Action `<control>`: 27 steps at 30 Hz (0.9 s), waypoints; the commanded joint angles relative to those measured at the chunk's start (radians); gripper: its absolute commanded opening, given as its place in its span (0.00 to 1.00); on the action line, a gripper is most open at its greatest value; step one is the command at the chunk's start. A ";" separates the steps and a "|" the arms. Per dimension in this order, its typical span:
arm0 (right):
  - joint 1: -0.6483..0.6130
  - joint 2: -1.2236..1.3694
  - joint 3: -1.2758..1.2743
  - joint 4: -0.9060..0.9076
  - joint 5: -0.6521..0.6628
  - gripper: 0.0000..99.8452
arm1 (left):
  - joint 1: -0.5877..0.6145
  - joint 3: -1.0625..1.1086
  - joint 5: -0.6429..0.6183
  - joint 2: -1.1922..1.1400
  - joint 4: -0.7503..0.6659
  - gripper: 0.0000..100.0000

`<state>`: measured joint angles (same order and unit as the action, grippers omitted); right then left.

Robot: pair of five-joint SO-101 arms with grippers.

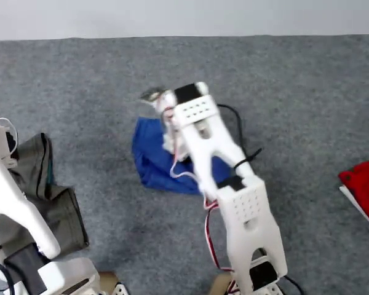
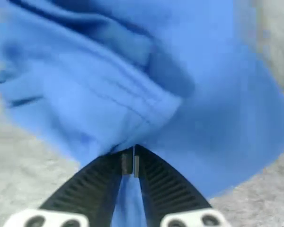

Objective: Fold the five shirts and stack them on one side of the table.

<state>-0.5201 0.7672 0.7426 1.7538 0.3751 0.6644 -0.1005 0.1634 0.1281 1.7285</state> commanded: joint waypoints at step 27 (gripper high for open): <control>0.007 -0.366 -0.284 -0.311 0.012 0.01 | -0.003 -0.002 -0.006 0.044 0.009 0.02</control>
<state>-0.5554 0.3851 0.4051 1.5620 0.3767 0.6644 -0.1005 0.1634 0.1281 1.7285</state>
